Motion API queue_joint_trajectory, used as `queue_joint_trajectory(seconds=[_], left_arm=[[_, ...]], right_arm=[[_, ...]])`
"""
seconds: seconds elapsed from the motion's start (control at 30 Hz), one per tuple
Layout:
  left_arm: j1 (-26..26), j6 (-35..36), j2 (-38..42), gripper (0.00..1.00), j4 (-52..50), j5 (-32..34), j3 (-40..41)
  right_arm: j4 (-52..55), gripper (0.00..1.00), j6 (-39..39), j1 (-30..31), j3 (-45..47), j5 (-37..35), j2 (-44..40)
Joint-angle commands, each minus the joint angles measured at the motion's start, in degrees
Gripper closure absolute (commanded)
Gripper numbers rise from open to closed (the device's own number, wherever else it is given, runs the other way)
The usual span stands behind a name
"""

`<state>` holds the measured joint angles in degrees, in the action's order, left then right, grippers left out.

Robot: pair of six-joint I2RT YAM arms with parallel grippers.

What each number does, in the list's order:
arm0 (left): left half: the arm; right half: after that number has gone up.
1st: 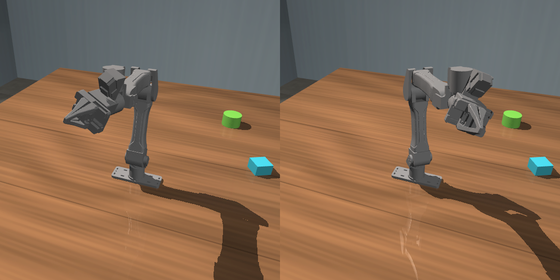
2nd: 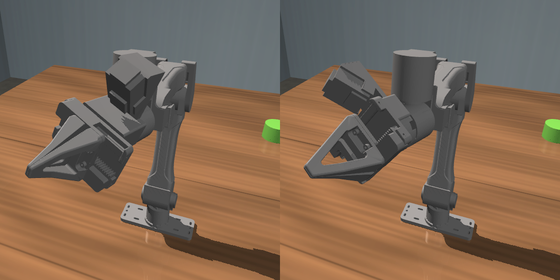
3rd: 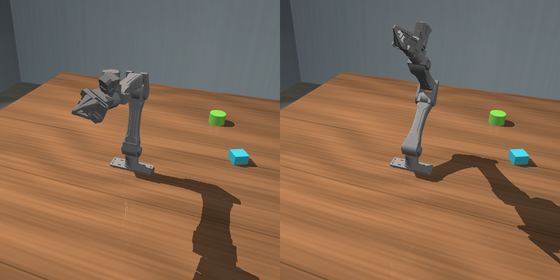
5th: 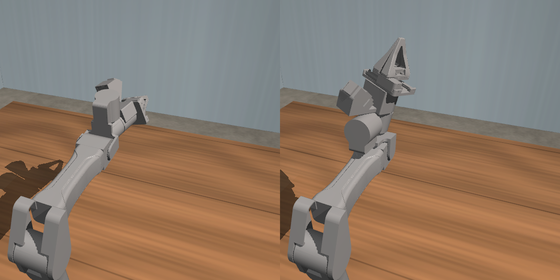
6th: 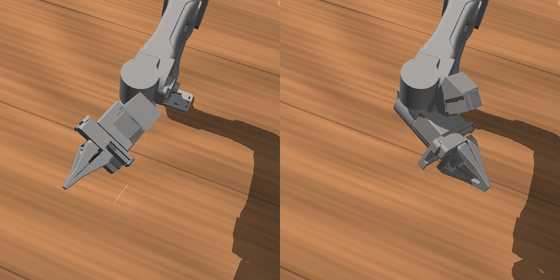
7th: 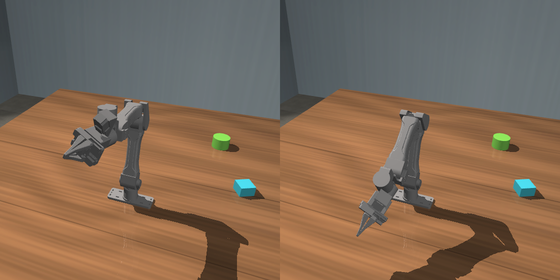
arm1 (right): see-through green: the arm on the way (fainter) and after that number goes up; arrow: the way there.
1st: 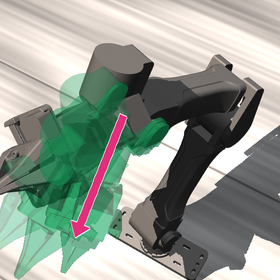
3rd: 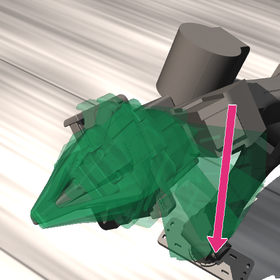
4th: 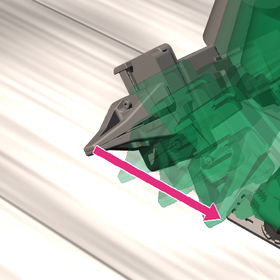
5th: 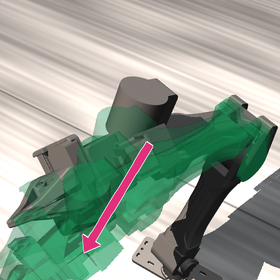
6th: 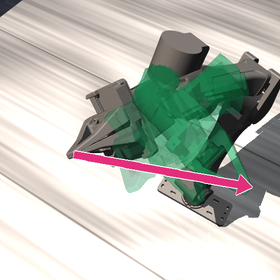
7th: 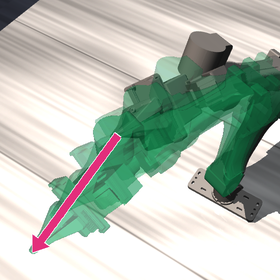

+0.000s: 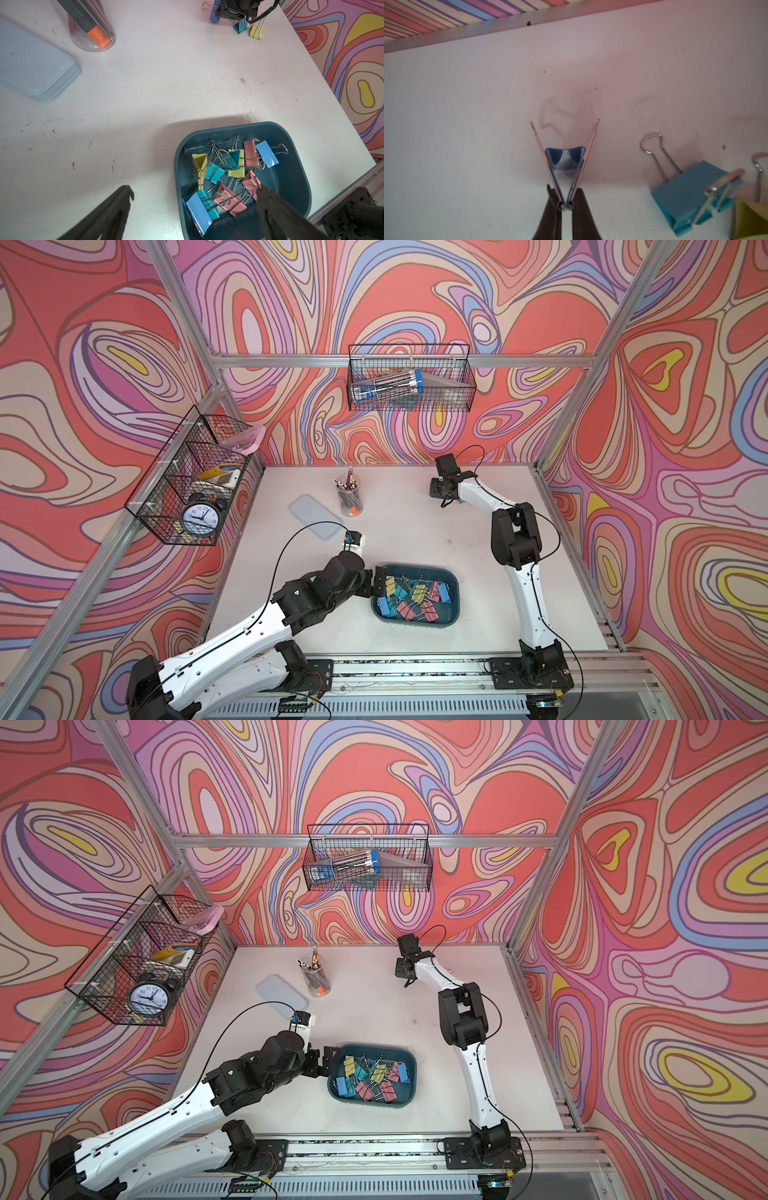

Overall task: Put the binder clips in the storage box
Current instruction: Pick up the binder clip at the center of the board, then place the binder clip in the storage box.

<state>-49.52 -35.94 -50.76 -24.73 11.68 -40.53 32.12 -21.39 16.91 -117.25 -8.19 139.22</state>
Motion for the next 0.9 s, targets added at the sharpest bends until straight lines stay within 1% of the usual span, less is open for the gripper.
queue_joint_trajectory(seconds=[0.0,0.07,0.17,0.37,0.47,0.53,0.63,0.87], left_arm=[[0.2,0.7,-0.2,0.01,-0.9,-0.1,-1.7],[0.3,0.6,-0.1,0.01,-0.9,-0.2,-1.7],[0.2,0.7,0.3,0.01,-1.1,-0.2,-1.7],[0.3,1.0,1.8,0.01,-1.3,0.3,-1.3],[0.2,1.4,2.5,0.01,-1.3,0.2,-1.1],[0.2,1.5,2.9,0.01,-1.3,0.0,-1.0],[0.3,1.5,3.4,0.01,-1.0,-0.5,-0.5],[0.2,1.5,3.8,0.01,-0.5,-1.1,-0.2]], right_arm=[[-0.4,0.95,0.2,-0.2,0.9,1.3,-1.5],[-0.5,0.96,-0.3,-0.2,2.5,1.9,-3.6],[-1.8,0.97,-1.6,-0.1,7.6,4.0,-9.2],[-4.6,0.98,-4.5,0.6,23.0,6.5,-24.8],[-4.4,0.98,-5.6,2.1,29.7,7.9,-33.1],[-3.5,0.98,-6.2,4.0,33.6,7.8,-38.9],[-2.3,0.98,-7.3,8.5,40.1,5.4,-47.8],[2.1,0.97,-15.3,21.8,52.6,0.9,-64.7]])
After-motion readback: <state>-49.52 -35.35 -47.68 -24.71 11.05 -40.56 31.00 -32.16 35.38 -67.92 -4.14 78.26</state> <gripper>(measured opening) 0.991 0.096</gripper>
